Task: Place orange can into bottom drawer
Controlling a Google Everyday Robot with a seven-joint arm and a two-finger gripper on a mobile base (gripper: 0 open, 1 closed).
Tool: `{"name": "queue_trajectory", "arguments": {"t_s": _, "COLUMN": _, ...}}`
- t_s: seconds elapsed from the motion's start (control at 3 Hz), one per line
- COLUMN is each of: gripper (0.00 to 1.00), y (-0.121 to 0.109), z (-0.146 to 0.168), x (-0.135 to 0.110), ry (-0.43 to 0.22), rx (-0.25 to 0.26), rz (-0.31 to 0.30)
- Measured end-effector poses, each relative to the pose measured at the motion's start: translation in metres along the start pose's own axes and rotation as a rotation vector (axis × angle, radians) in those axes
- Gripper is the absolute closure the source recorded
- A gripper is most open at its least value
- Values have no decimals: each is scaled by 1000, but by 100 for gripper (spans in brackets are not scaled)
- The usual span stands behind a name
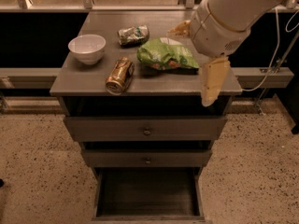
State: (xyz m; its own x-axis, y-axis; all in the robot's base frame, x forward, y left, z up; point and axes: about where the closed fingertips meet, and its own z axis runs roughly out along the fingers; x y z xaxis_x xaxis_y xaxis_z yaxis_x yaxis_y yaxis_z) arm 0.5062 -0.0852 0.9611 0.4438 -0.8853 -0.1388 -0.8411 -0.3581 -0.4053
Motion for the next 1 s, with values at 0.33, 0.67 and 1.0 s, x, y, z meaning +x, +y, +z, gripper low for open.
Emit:
{"name": "queue_trajectory", "arguments": {"t_s": 0.33, "gripper": 0, "y": -43, "z": 33, "x": -10, "ry": 0, "rx": -1, "rz": -194}}
{"name": "queue_trajectory", "arguments": {"t_s": 0.67, "gripper": 0, "y": -80, "z": 81, "x": -32, "ry": 16, "rx": -53, "rz": -422}}
{"name": "queue_trajectory", "arguments": {"t_s": 1.0, "gripper": 0, "y": -105, "z": 123, "x": -54, "ry": 18, "rx": -120, "rz": -602}}
